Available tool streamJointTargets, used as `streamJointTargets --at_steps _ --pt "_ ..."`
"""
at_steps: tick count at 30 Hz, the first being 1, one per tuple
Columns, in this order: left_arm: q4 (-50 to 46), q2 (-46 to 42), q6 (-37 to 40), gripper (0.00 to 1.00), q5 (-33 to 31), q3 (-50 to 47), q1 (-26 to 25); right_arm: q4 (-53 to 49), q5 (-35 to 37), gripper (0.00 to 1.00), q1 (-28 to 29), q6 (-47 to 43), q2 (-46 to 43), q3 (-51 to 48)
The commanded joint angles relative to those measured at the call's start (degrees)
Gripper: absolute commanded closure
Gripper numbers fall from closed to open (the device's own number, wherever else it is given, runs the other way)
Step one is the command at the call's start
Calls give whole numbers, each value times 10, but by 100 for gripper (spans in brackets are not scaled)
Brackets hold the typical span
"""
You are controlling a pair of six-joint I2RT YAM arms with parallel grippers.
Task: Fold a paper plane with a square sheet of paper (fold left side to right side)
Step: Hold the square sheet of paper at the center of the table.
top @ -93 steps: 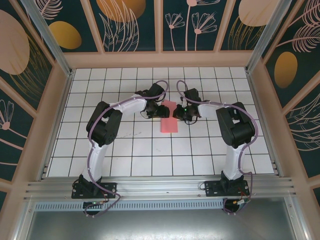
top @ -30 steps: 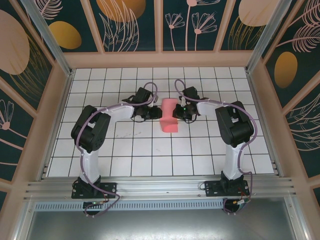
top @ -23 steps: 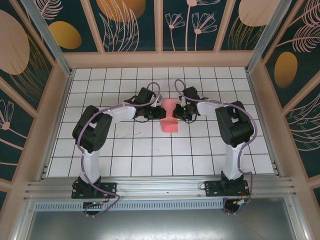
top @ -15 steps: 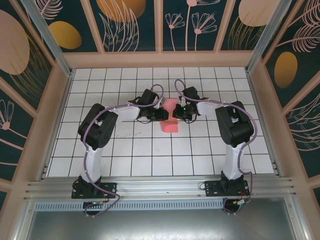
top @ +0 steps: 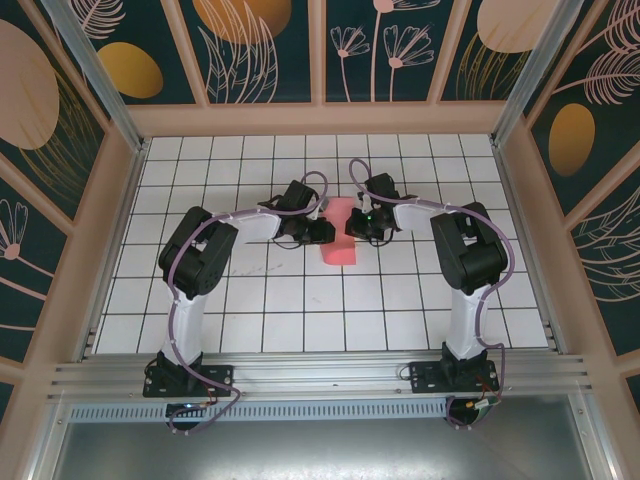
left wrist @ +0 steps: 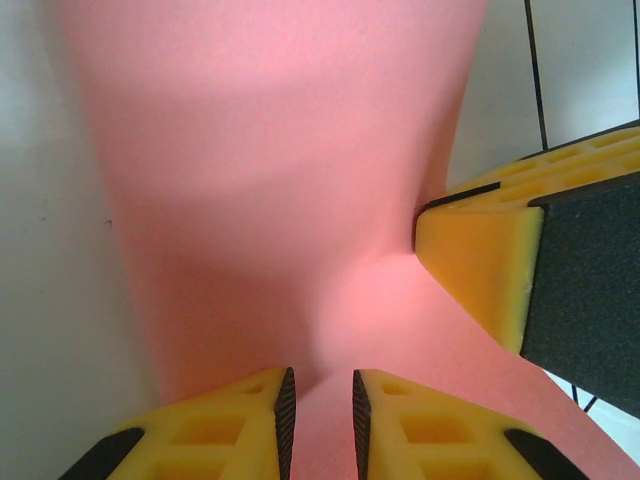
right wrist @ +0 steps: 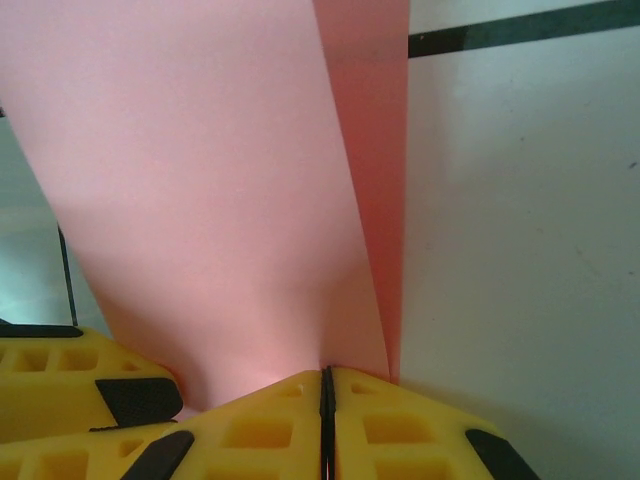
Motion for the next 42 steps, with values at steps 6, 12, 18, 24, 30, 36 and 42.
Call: streamJointTargets --at_steps 6,12,18,24,30,36,42 --pt "-21 21 7 73 -22 -23 -4 9 -25 89 2 -8 -7 1" --pt "-25 26 6 73 -31 -28 -8 34 -35 89 -16 -4 -50 1" --pt "-28 27 7 73 -34 -26 -9 69 -77 89 -24 12 -41 17" --pt "-28 25 7 73 -37 -26 -10 85 -112 91 -19 29 17 60" --pt "-31 23 9 73 -38 -23 -12 79 -114 91 -13 31 60 91" --pt "-36 22 15 72 -41 -22 -13 37 -83 91 -9 26 92 129" --pt "-43 20 24 72 -42 -21 -14 -4 -60 91 -8 25 121 150"
